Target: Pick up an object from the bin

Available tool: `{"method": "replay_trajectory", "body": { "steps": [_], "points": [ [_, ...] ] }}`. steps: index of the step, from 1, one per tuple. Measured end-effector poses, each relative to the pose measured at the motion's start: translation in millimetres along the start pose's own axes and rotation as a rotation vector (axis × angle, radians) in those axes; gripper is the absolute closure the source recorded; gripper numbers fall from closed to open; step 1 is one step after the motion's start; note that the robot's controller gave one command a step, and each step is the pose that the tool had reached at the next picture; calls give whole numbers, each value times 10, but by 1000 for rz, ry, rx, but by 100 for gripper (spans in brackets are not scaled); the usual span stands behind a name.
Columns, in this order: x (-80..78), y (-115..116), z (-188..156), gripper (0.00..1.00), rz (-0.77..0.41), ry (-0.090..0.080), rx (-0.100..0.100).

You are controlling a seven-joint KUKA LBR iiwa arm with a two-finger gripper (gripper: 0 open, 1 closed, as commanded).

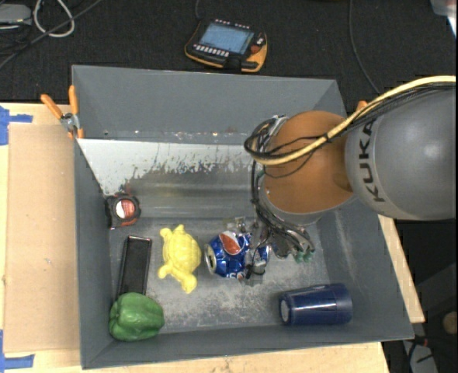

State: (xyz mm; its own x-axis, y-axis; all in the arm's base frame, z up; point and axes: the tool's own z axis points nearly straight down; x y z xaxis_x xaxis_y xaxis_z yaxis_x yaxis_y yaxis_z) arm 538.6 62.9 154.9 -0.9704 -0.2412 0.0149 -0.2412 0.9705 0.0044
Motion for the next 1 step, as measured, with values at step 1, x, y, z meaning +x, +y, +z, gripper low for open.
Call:
{"method": "replay_trajectory", "body": {
  "steps": [1],
  "points": [
    [-3,1,-242,100,1,-3,0]
  ]
}}
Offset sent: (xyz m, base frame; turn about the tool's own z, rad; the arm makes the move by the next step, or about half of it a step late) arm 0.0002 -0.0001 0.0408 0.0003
